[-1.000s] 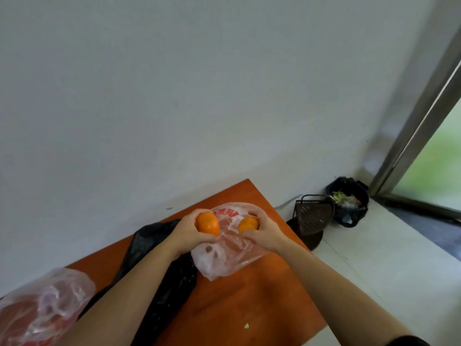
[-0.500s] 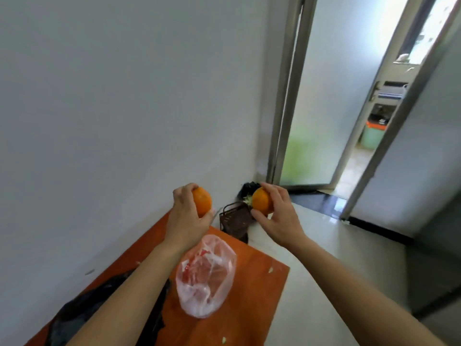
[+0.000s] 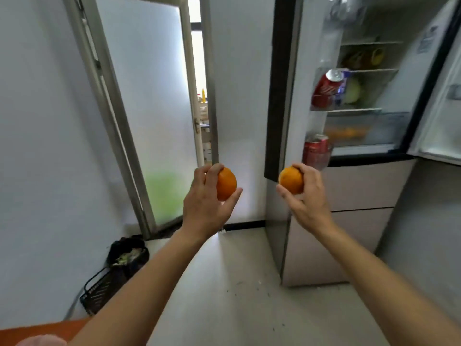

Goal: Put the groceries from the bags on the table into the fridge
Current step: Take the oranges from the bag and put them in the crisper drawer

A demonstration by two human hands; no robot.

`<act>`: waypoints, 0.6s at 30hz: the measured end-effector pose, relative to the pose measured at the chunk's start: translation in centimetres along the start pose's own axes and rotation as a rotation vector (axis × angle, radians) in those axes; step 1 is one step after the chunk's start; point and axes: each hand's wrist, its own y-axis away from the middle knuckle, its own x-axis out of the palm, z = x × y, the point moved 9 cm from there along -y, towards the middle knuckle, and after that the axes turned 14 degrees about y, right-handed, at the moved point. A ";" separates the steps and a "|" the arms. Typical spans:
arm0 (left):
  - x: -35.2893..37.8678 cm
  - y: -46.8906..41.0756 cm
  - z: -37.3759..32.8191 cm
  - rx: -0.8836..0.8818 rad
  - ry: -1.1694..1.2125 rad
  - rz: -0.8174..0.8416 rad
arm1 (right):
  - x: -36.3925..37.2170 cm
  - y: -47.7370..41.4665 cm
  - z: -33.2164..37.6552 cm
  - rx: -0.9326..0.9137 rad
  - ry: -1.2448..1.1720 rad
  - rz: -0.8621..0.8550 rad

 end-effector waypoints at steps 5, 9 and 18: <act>14.4 -2.8 -10.0 0.100 0.082 0.073 | -11.9 -1.3 -12.8 0.075 0.114 -0.130; 22.7 -5.6 -16.9 0.141 0.163 0.097 | -19.4 -3.3 -20.1 0.123 0.141 -0.209; 36.1 -13.0 -20.9 0.159 0.204 0.095 | -23.6 -9.8 -31.7 0.153 0.149 -0.272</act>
